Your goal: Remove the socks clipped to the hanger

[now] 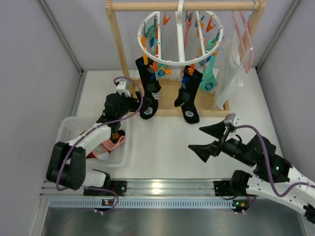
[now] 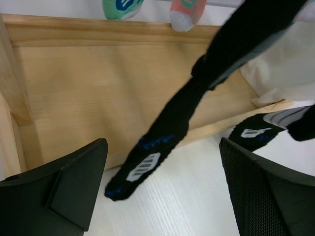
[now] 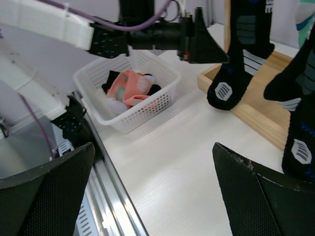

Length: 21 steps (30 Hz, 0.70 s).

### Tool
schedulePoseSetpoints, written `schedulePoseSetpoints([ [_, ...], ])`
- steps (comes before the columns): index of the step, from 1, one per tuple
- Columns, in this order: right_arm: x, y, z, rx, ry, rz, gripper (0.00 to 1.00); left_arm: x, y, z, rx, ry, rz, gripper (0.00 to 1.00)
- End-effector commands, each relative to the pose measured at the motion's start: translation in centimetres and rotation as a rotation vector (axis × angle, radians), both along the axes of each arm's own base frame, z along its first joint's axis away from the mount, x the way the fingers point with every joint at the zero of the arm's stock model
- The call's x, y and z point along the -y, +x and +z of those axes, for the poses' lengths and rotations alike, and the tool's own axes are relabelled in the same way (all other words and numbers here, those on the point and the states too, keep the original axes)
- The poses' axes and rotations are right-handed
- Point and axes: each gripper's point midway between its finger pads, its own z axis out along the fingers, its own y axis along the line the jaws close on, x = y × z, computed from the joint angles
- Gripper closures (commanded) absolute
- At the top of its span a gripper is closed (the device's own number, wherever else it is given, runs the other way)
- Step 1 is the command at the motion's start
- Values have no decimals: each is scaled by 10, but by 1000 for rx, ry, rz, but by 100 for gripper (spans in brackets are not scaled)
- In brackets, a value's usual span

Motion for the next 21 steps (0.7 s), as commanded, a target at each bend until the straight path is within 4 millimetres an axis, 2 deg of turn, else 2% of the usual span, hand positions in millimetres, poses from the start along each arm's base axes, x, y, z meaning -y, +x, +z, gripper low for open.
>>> schedulePoseSetpoints([
  [1,-3,-21,-4,16,-11,118,0,10,32,45,241,8,-66,2],
  [6,-9,-30,-6,37,-15,182,1,18,60,38,260,60,-90,2],
  [9,-15,-30,-9,41,-22,201,0,32,58,38,253,35,-170,2],
  [10,-15,-23,-11,34,-24,169,1,35,59,43,258,24,-184,3],
  [12,-14,-14,-6,24,4,117,1,41,55,42,255,11,-210,9],
  [15,-9,2,6,5,90,13,1,48,50,41,252,5,-231,57],
  [17,-6,-1,17,24,145,16,1,50,46,39,249,7,-226,79],
  [18,-6,-2,22,33,174,24,1,54,41,44,261,6,-224,88],
  [19,-4,-5,27,42,188,32,1,52,40,46,266,9,-190,93],
  [20,-4,-8,30,49,196,44,1,50,36,41,254,16,-168,100],
  [21,-3,-9,36,50,210,45,0,55,28,53,279,8,-159,100],
])
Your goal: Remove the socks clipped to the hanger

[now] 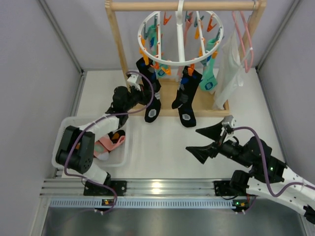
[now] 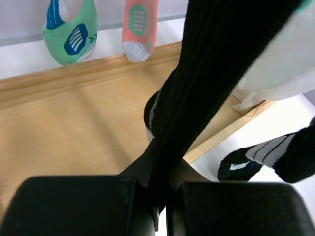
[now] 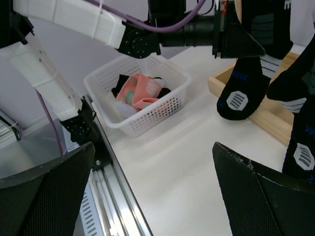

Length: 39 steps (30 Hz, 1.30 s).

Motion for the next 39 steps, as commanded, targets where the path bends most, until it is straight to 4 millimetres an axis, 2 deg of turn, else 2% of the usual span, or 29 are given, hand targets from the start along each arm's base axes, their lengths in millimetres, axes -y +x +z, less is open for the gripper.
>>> schedulePoseSetpoints([
  [1,8,0,47,48,156,-20,1,2,-14,43,132,-39,79,100],
  [2,9,2,48,41,155,-36,0,9,-23,42,127,-41,81,100],
  [3,12,2,56,36,171,-45,1,8,-30,54,154,-52,103,100],
  [5,15,10,55,5,157,-96,1,3,-36,60,171,-53,190,100],
  [6,18,11,65,-1,176,-108,1,10,-48,68,182,-60,204,100],
  [8,20,20,64,-32,150,-160,1,6,-53,64,159,-19,291,100],
  [10,22,25,77,-44,157,-189,1,28,-73,76,156,-16,274,100],
  [11,22,26,79,-49,148,-201,0,42,-87,71,135,11,241,100],
  [12,26,26,94,-39,172,-208,1,43,-89,70,131,29,270,100],
  [13,26,31,97,-41,165,-232,1,46,-93,78,134,36,288,100],
  [14,28,33,102,-39,168,-250,1,61,-107,79,133,48,257,100],
  [15,33,35,113,-23,173,-268,0,58,-109,75,125,84,293,100],
  [16,31,40,113,-25,149,-287,1,61,-112,82,140,96,309,100],
  [17,33,44,117,-18,138,-313,2,74,-125,81,144,115,286,100],
  [19,36,52,128,-30,110,-365,4,71,-130,79,152,182,351,100],
  [20,37,56,131,-37,105,-387,5,84,-141,83,164,198,340,100],
  [22,45,63,144,-51,93,-453,7,80,-145,86,196,274,420,100],
  [23,49,66,149,-49,83,-477,10,95,-157,86,213,305,406,100],
  [24,52,68,165,-46,96,-498,11,99,-160,87,228,332,418,100],
  [25,57,71,165,-52,69,-531,11,96,-162,87,251,393,463,100],
  [26,59,73,170,-42,53,-545,13,108,-170,80,264,434,450,100],
  [27,56,77,183,-35,51,-553,14,114,-172,88,275,437,459,100],
  [29,54,83,182,-19,-38,-576,14,125,-177,81,303,509,461,100],
  [30,59,82,199,-7,-31,-586,14,132,-179,87,312,512,459,100],
  [32,44,97,182,-16,-182,-612,15,147,-185,80,340,573,439,100],
  [33,32,105,188,-14,-214,-619,15,151,-185,78,349,593,434,100],
  [34,31,110,187,-14,-248,-643,16,157,-186,84,365,609,431,100],
  [35,31,114,180,-14,-314,-660,18,164,-187,76,373,643,428,100],
  [39,19,141,173,6,-436,-770,20,182,-186,71,410,717,413,100],
])
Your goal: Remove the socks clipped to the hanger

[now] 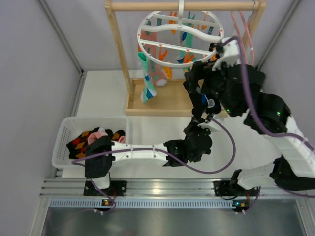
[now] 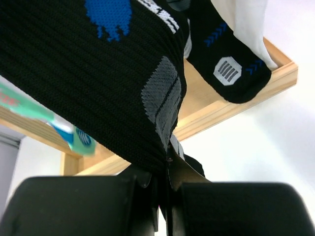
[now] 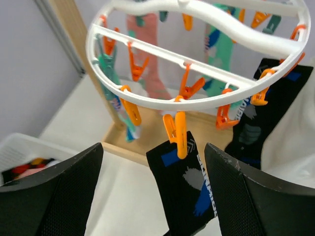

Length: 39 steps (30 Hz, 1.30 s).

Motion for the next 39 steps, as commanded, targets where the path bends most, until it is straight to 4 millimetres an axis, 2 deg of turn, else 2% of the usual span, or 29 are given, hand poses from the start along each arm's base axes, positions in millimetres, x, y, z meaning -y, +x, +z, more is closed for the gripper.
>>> schedulePoseSetpoints([
  [1,10,23,-39,-58,-270,-156,20,8,0,17,42,59,20,100],
  [3,9,33,-37,-42,-312,-206,21,16,0,10,42,84,15,100],
  [5,15,39,-31,-21,-348,-265,24,23,1,6,43,96,11,100],
  [10,13,50,-37,-19,-451,-334,25,36,2,0,42,103,8,100],
  [16,15,62,-48,-30,-510,-385,26,45,-1,3,43,88,-9,100],
  [23,13,75,-65,-50,-523,-397,32,47,-4,4,42,76,-16,100],
  [32,2,90,-72,-22,-545,-423,37,51,-6,6,43,66,-23,100],
  [39,8,101,-79,-14,-539,-472,44,49,-8,9,43,60,-26,100],
])
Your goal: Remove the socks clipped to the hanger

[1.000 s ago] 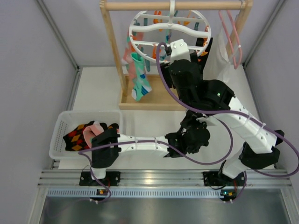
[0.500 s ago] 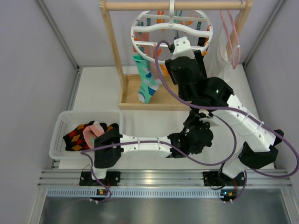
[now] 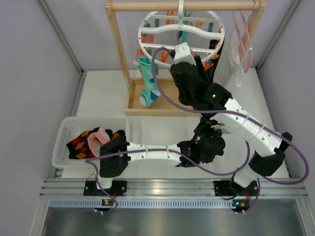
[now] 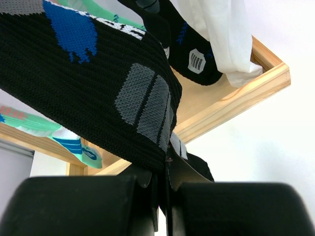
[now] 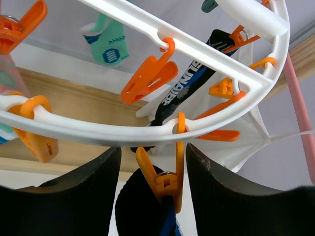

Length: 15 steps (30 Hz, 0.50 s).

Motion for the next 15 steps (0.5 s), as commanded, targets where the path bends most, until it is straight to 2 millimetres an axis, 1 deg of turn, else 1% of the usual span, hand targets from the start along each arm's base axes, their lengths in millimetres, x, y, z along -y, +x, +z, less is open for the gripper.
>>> schedulePoseSetpoints([
  [1,7,8,12,64,46,-48,48,7,-8,16,6,-46,-28,100],
  [4,9,9,15,84,45,-62,51,9,-9,17,5,-49,-33,100],
  [5,7,10,16,89,48,-60,54,9,-9,17,5,-47,-35,100],
  [6,8,11,16,94,49,-67,55,9,-9,16,5,-47,-34,100],
  [7,7,11,16,94,36,-65,56,9,-9,16,4,-50,-33,100],
  [9,8,12,14,96,35,-69,61,9,-9,17,3,-55,-38,100],
  [10,7,12,13,94,33,-67,62,9,-9,18,2,-59,-37,100],
  [13,6,11,14,98,41,-59,77,8,-10,19,-1,-73,-41,100],
  [14,7,11,15,99,45,-56,80,7,-10,16,-6,-74,-42,100],
  [15,5,11,15,96,51,-43,83,5,-11,19,-8,-87,-49,100],
])
